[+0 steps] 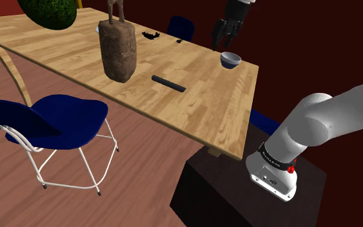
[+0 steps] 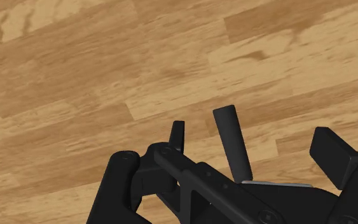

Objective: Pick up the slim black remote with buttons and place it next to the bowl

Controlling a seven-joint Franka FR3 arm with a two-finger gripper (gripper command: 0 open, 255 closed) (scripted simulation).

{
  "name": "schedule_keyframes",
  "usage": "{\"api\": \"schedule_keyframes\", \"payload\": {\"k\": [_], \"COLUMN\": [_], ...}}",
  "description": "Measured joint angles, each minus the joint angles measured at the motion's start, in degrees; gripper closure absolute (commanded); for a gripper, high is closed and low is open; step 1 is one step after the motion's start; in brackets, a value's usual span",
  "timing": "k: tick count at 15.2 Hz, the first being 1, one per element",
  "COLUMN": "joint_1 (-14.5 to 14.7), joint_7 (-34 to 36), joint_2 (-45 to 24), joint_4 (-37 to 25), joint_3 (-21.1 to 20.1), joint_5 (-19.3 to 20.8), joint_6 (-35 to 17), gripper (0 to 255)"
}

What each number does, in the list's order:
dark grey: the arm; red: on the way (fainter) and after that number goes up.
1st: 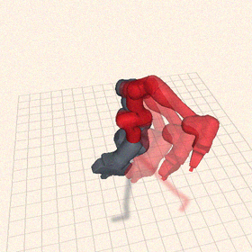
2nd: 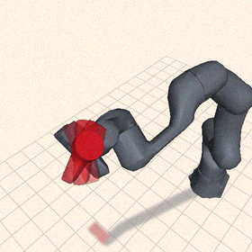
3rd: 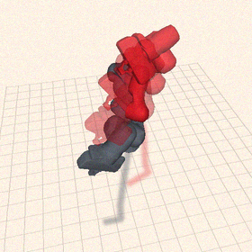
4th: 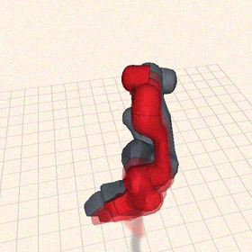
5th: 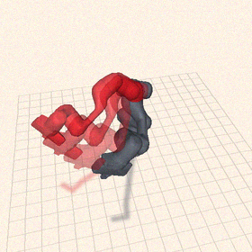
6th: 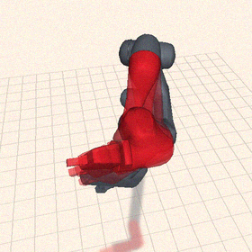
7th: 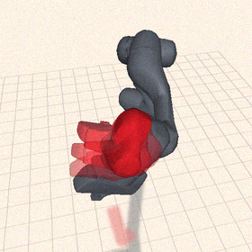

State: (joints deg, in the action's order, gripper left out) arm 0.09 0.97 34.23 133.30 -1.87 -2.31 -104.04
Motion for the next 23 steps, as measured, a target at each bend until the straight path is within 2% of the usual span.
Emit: {"api": "schedule_keyframes", "payload": {"k": [7, 14, 20, 23], "joint_1": [1.33, 2.49, 3.28, 3.34], "joint_7": [-4.91, -9.85, -13.53, -14.16], "joint_2": [-12.89, -28.2, -41.5, -44.19], "joint_4": [-0.98, -6.68, -13.73, -14.58], "joint_3": [0.67, 0.78, 0.09, -0.05], "joint_5": [-0.8, -1.91, -2.76, -2.87], "joint_6": [-9.78, -17.26, -21.64, -23.12], "gripper": [0, 0, 0, 0]}}
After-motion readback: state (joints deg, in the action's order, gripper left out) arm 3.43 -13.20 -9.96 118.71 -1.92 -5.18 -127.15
